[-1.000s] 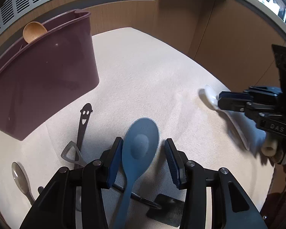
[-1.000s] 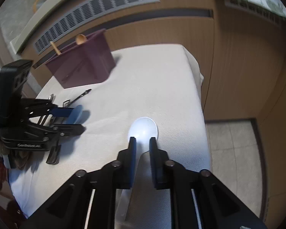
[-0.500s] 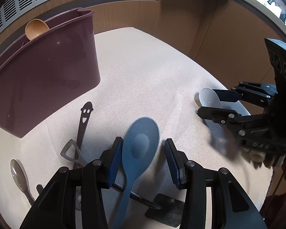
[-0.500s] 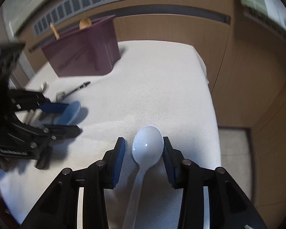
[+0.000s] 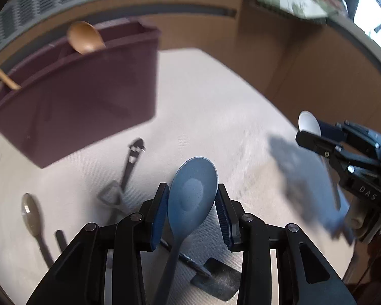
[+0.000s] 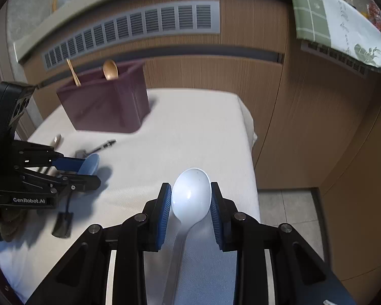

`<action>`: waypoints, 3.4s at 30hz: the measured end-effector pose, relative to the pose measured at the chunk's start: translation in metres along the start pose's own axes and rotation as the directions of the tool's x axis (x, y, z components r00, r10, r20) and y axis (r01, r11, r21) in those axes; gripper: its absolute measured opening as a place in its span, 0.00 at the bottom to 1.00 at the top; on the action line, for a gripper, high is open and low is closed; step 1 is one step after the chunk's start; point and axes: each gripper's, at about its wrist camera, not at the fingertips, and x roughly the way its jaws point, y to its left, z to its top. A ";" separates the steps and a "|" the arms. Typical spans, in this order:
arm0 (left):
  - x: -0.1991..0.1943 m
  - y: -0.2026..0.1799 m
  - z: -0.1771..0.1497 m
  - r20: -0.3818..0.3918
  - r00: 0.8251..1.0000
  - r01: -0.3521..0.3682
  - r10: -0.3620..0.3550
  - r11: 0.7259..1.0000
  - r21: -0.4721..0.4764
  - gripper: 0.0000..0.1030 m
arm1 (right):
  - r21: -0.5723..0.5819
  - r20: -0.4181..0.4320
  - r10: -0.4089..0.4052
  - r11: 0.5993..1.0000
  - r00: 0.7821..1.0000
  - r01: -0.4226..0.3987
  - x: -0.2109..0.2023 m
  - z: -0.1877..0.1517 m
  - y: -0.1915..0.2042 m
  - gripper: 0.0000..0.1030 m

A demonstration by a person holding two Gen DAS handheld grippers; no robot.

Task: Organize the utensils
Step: 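Carry both plastic spoons over the maroon caddy and release them with both tools, then move the right tool to the small metal spatula while the left tool hovers over the brown spoon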

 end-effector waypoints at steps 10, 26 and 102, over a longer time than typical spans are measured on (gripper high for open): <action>-0.134 0.042 0.016 0.440 0.898 0.047 0.029 0.986 -0.161 0.08 | 0.026 0.248 0.098 0.994 0.964 -0.108 -0.043 0.051 0.025 0.27; -0.206 0.126 0.077 0.589 0.784 -0.055 0.193 0.968 -0.245 0.06 | -0.140 0.541 0.235 0.972 0.807 -0.189 -0.056 0.209 0.099 0.27; -0.103 0.127 -0.126 0.125 0.968 -0.128 0.216 0.860 -0.494 0.39 | -0.258 -0.186 0.159 0.944 0.970 -0.204 0.018 -0.050 0.158 0.44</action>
